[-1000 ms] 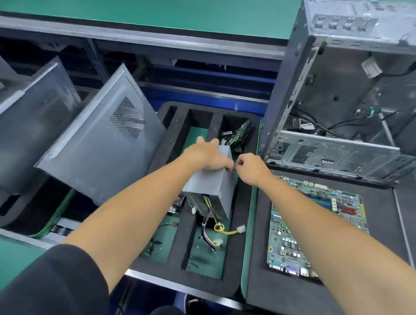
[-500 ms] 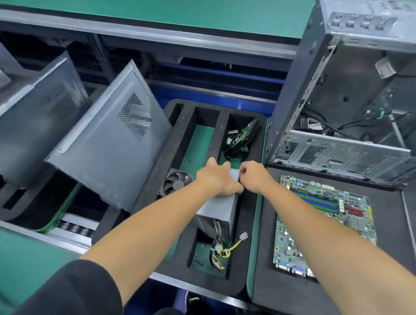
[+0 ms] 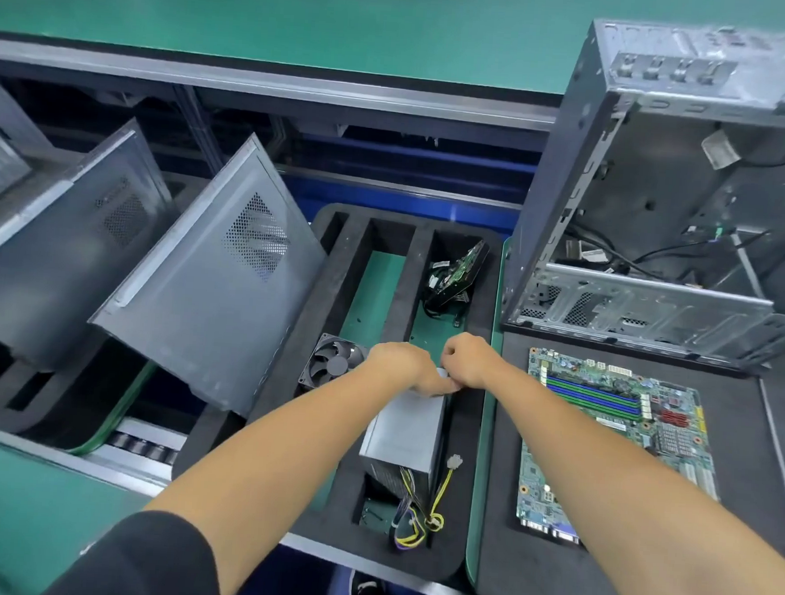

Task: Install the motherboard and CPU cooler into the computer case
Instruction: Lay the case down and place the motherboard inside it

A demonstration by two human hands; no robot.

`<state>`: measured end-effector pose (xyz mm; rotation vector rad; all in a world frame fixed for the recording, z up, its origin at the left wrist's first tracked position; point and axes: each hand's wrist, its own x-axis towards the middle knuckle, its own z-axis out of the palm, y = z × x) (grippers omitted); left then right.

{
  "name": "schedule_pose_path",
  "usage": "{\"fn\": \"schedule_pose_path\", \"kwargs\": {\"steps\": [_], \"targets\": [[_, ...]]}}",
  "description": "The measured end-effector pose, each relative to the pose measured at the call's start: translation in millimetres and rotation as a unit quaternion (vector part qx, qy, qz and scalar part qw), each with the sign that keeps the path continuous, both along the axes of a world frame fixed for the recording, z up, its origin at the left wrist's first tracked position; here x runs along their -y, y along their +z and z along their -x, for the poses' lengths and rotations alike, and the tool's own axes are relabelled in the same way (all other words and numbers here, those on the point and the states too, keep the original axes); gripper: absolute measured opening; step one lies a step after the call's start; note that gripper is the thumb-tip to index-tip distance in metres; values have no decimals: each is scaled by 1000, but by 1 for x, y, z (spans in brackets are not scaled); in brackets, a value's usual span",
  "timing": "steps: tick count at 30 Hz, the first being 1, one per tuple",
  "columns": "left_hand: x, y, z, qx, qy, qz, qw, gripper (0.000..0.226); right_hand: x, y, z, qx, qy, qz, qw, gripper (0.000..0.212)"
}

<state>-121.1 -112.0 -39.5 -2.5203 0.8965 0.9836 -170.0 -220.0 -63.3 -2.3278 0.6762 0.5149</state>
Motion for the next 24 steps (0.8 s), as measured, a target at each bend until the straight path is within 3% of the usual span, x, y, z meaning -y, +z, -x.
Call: {"fn": "schedule_pose_path", "kwargs": {"steps": [3, 5, 10, 16, 24], "targets": [[4, 8, -13, -10, -9, 3, 1000, 69, 3, 0, -1, -15, -4, 3, 1000, 21], [7, 10, -20, -6, 10, 58, 998, 46, 5, 0, -1, -24, -7, 2, 1000, 17], [19, 18, -41, 92, 41, 182, 978, 9, 9, -5, -9, -24, -8, -14, 1000, 19], [50, 2, -64, 115, 78, 274, 952, 13, 22, -16, -25, -41, -12, 9, 999, 26], [93, -31, -80, 95, 133, 359, 919, 44, 40, -27, -56, -75, 3, -39, 996, 17]]}}
